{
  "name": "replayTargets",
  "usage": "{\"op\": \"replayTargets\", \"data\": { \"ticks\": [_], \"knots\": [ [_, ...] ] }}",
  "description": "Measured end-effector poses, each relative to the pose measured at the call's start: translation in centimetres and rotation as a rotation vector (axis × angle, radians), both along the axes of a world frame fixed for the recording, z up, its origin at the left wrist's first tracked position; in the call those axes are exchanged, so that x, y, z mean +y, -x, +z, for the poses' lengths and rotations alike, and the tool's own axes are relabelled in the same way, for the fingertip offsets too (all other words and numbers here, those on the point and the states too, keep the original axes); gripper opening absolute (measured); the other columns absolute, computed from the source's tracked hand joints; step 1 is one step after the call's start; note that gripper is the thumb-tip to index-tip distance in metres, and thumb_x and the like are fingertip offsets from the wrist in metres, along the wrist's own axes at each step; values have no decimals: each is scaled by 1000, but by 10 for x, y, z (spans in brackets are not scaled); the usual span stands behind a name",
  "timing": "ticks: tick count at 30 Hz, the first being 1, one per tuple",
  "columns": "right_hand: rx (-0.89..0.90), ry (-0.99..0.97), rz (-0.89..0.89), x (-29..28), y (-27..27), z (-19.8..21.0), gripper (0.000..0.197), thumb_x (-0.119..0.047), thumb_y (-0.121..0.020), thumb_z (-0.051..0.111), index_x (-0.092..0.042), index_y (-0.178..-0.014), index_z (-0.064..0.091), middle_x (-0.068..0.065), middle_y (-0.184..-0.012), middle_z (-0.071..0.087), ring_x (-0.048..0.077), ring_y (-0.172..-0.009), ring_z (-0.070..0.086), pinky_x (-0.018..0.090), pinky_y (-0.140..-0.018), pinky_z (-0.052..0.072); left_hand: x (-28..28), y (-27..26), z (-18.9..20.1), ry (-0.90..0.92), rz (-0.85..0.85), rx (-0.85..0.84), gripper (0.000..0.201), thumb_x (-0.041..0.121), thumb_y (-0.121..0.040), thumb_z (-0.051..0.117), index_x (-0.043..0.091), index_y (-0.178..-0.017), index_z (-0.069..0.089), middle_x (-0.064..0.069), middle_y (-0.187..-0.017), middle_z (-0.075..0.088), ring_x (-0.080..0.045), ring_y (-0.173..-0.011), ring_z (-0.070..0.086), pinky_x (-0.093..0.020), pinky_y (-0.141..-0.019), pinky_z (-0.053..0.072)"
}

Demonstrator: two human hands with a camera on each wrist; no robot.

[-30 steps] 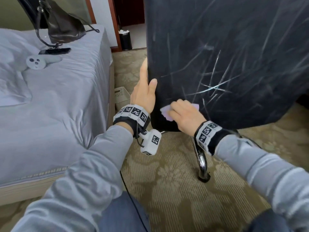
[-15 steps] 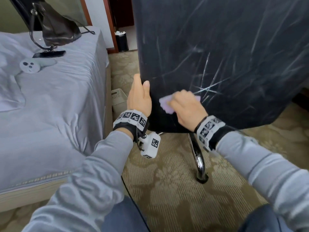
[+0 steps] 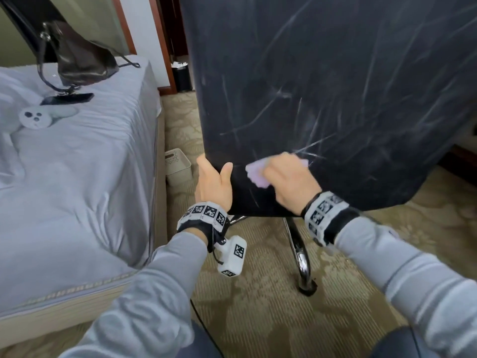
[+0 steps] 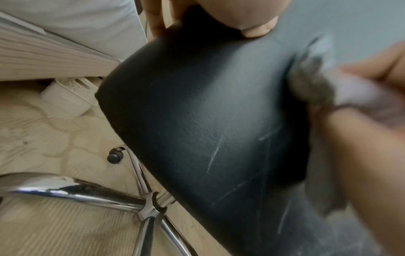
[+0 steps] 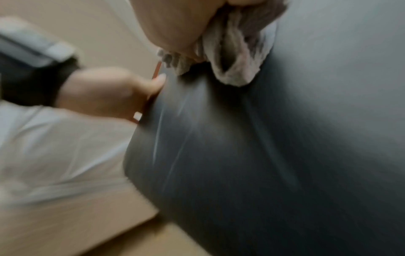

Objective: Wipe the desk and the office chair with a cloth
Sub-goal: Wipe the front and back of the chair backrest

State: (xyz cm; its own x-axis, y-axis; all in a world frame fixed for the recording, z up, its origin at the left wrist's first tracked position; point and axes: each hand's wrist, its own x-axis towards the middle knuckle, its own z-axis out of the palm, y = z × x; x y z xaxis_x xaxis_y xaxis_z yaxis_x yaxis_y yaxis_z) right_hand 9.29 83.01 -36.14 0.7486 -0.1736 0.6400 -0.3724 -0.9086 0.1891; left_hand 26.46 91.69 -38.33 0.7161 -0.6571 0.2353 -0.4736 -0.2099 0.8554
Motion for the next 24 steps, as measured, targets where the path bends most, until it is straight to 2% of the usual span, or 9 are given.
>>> {"op": "replayTargets", "data": {
  "ticks": [2,4,6,10,12,16,18,21,24],
  "knots": [
    [117,2,52,-1,4,-21,33,15,-56,52,-8,-78,59,12,-84,58,29,-74,47,41,-62,43,-1,-5,1,-12,8,3,43,37,-102,48,16,-136,32,-6,-133,57,-32,-117,57,-36,-88,36],
    [102,27,45,-3,3,-2,28,13,-58,52,-7,-77,59,13,-84,57,29,-76,44,39,-65,38,-2,-8,4,-16,11,13,46,37,-102,48,16,-139,31,-6,-136,54,-32,-119,56,-39,-92,37],
    [-8,85,21,-6,1,42,22,8,-61,50,-7,-74,60,15,-82,57,31,-77,45,41,-65,36,-3,-10,5,-9,16,36,46,36,-102,48,18,-140,30,-5,-136,54,-32,-120,56,-43,-97,39],
    [-367,152,55,-25,9,123,34,13,-66,40,-8,-79,64,10,-85,62,33,-74,53,45,-67,42,-3,-9,5,-22,34,49,44,37,-103,47,22,-139,29,-3,-135,55,-33,-117,58,-49,-103,43],
    [-369,139,-40,-24,4,104,33,12,-62,42,-8,-78,62,10,-83,60,33,-75,53,44,-65,43,-4,-9,5,-22,29,49,41,36,-103,47,22,-138,29,-3,-135,54,-32,-117,58,-48,-102,42],
    [79,10,-25,-2,18,-22,26,4,-57,46,-10,-76,56,13,-81,55,31,-74,48,42,-64,38,-3,-14,5,-30,-1,51,38,34,-103,47,19,-134,31,-3,-133,55,-31,-117,57,-41,-95,39],
    [203,35,7,-3,31,-38,35,7,-48,59,-10,-78,54,11,-81,54,29,-73,47,40,-64,34,-4,-16,6,-40,-16,53,37,34,-103,47,19,-133,31,-1,-129,56,-29,-114,57,-37,-93,36],
    [95,143,-26,-19,28,18,36,9,-45,66,-8,-75,57,15,-80,55,32,-69,50,37,-61,31,-6,-18,11,-35,-21,80,36,33,-104,47,19,-132,31,6,-120,50,-23,-111,54,-36,-93,36],
    [-314,238,60,-27,27,102,29,18,-59,52,-3,-76,62,16,-80,58,32,-69,51,40,-61,35,-6,-18,8,-41,-21,73,38,32,-103,48,18,-134,31,1,-127,53,-25,-113,55,-36,-94,36]
  ]
}}
